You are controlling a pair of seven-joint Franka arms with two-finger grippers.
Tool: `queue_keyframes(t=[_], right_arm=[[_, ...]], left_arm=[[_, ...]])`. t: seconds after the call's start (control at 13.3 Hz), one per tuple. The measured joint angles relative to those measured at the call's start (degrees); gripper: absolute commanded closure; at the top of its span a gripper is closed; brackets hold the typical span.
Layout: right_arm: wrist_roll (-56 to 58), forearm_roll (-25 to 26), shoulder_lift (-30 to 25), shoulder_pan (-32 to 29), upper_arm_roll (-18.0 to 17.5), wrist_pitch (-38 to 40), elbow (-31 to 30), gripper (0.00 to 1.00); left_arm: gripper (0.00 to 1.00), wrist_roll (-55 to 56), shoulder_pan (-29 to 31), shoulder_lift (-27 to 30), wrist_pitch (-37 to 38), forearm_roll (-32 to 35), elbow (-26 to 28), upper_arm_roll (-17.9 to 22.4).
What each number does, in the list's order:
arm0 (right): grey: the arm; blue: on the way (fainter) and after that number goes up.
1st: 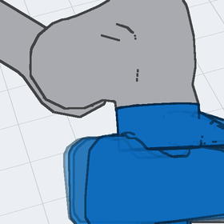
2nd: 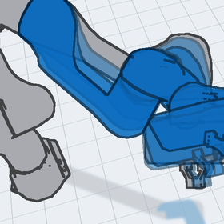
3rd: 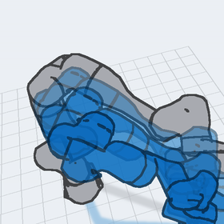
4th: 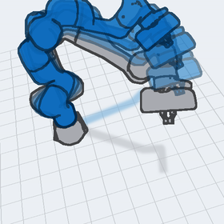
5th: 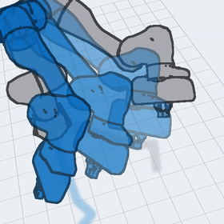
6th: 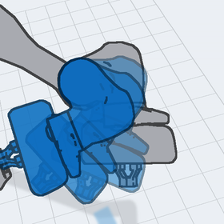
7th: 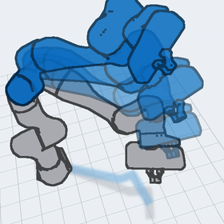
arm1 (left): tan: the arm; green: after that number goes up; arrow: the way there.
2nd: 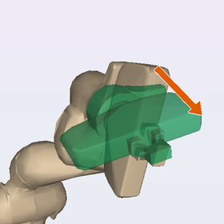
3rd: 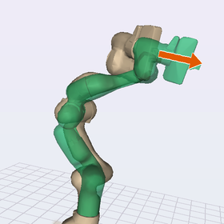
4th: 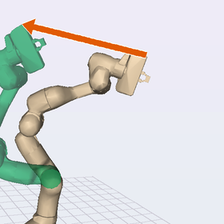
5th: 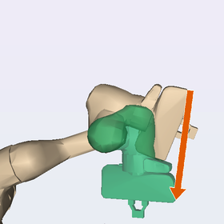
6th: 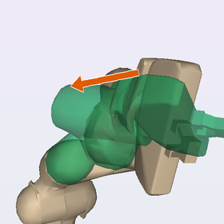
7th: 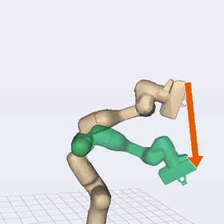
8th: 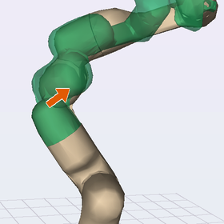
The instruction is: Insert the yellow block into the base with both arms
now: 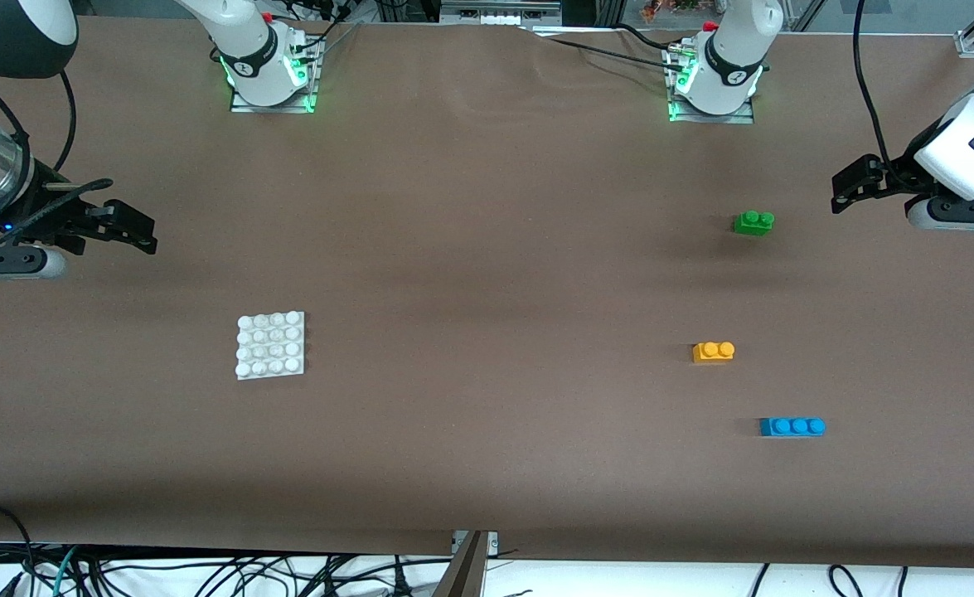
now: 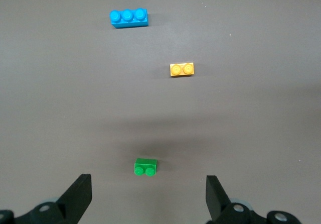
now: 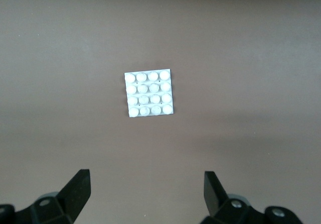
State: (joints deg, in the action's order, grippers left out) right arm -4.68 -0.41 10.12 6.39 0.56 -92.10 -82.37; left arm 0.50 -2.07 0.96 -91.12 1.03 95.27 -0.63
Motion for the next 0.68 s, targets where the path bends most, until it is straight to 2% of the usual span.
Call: queue_keyframes(t=[0.68], right_arm=[[0.9,0.0,0.0,0.0,-0.2,0.0,0.0,0.0]], left_arm=[[0.0,0.0,0.0,0.0,0.0,0.0,0.0,0.0]])
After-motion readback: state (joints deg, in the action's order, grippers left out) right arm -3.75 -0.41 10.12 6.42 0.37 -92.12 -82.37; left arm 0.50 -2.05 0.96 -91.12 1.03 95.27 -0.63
